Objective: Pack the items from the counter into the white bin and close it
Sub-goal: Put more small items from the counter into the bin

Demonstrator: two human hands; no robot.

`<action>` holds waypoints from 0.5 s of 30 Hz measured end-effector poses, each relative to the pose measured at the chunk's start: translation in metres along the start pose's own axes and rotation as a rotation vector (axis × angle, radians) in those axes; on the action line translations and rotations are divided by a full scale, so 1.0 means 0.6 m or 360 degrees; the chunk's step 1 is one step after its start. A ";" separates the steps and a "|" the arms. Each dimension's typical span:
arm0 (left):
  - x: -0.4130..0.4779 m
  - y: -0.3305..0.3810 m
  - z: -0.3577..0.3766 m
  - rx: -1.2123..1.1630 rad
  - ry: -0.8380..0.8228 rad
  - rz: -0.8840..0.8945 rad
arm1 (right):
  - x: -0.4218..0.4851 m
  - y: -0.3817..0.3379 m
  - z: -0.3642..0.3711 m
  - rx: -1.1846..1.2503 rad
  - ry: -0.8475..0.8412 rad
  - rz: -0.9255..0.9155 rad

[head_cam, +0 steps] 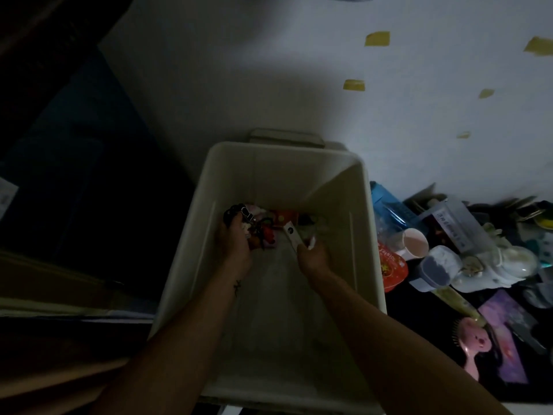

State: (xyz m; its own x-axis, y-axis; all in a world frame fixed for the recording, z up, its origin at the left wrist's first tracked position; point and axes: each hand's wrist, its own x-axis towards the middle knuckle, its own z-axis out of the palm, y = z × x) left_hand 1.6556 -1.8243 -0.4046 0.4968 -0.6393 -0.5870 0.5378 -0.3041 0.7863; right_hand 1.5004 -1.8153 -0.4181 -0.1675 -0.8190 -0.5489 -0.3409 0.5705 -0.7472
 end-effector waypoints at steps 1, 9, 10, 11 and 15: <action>0.006 -0.003 0.002 0.0001 0.0006 -0.0003 | 0.005 0.003 0.003 -0.0055 0.0014 0.0001; 0.028 -0.019 0.005 -0.0021 -0.0008 0.0009 | 0.045 0.017 0.023 -0.0373 0.0056 -0.0119; 0.029 -0.020 0.004 -0.0027 -0.0043 0.0020 | 0.049 0.018 0.023 -0.0416 0.0062 -0.0138; 0.031 -0.022 0.006 -0.0041 -0.0058 0.0015 | 0.056 0.019 0.025 -0.0433 0.0062 -0.0151; 0.040 -0.023 0.010 -0.0095 -0.0061 -0.0044 | 0.079 0.023 0.029 -0.0449 0.0038 -0.0108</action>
State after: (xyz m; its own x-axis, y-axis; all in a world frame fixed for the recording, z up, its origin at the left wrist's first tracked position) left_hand 1.6559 -1.8398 -0.4284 0.4555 -0.6579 -0.5997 0.5912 -0.2802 0.7563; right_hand 1.5035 -1.8453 -0.4610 -0.1564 -0.8578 -0.4897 -0.5953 0.4774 -0.6463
